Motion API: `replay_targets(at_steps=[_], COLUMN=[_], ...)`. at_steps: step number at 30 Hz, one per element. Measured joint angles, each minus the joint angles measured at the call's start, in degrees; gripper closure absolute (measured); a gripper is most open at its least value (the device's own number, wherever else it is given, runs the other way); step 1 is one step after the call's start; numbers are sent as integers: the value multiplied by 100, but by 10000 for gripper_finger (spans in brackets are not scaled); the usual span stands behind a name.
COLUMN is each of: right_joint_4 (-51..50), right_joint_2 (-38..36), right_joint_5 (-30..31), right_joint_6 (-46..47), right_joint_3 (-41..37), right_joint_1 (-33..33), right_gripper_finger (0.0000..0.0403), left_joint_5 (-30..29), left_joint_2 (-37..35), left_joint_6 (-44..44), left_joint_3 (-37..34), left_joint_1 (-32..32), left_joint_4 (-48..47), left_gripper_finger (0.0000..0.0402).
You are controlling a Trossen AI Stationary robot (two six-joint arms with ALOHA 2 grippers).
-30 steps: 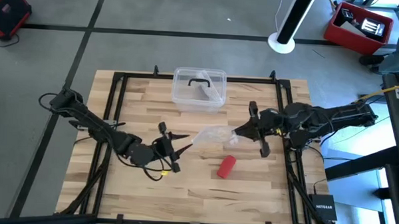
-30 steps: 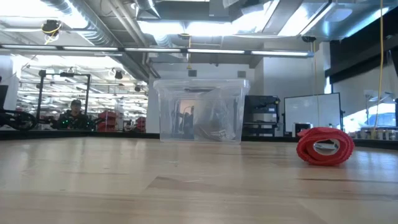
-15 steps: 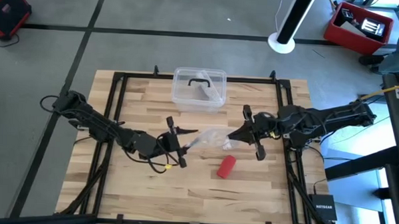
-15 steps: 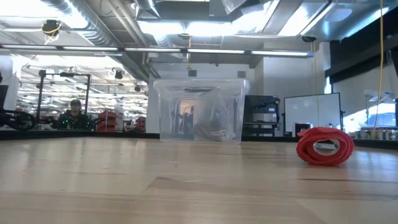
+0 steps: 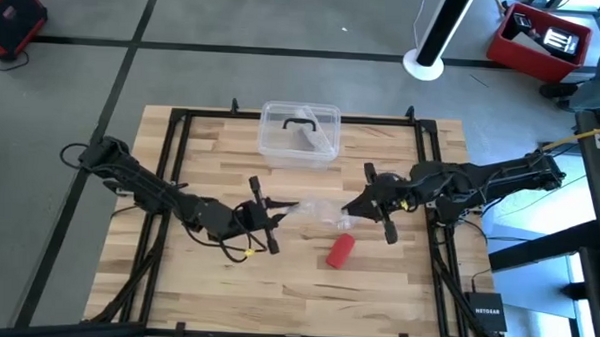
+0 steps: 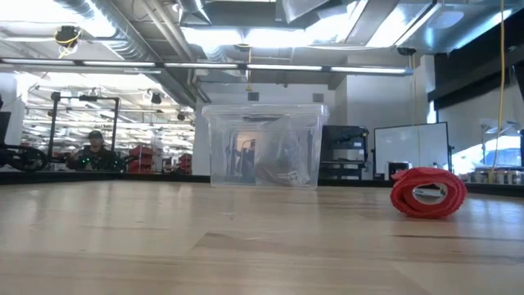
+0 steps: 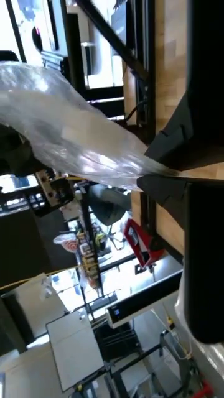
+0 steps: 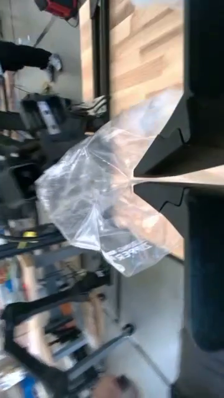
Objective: Roll bandage
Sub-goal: Open the transparent zip bag
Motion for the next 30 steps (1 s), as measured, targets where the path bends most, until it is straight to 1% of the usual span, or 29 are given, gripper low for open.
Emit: replay_targets(at_steps=[2, 4, 6, 8, 10, 12, 15, 20, 22, 26, 28, 30], right_joint_4=[-282, -926, -1722, -2706, -3522, -3893, -3633, -2734, -2367, -1394, -937, -512], right_joint_2=[-13, -61, -80, -80, -30, -4, 5, 232, 411, 954, 1231, 1507], right_joint_5=[92, 239, 479, 851, 1175, 1461, 1533, 1381, 1344, 1338, 1338, 1337], right_joint_6=[-217, -443, -602, -677, -773, -790, -786, -796, -797, -797, -799, -801], right_joint_3=[37, 227, 611, 1096, 1547, 1806, 1751, 1231, 1058, 872, 872, 873], right_joint_1=[-15, -48, -37, -37, -39, -39, -39, -37, -37, -26, 9, 4], right_gripper_finger=[359, 339, 315, 291, 270, 255, 242, 241, 241, 241, 241, 241], left_joint_5=[-149, -393, -681, -941, -1027, -1041, -881, -8, 364, 968, 1178, 1257], left_joint_2=[-43, -136, -293, -451, -559, -600, -531, -147, 71, 646, 885, 1095], left_joint_6=[-86, -209, -429, -772, -1138, -1542, -2278, -3279, -3542, -3574, -3646, -3639], left_joint_3=[0, 0, 0, 32, 150, 379, 903, 1747, 2010, 2406, 2641, 2849], left_joint_1=[-128, -259, -395, -485, -513, -470, -244, 181, 322, 619, 706, 757], left_joint_4=[-281, -688, -1153, -1765, -2489, -3338, -4707, -6476, -6912, -7621, -7850, -7979], left_gripper_finger=[393, 398, 397, 398, 399, 399, 400, 400, 400, 400, 400, 400])
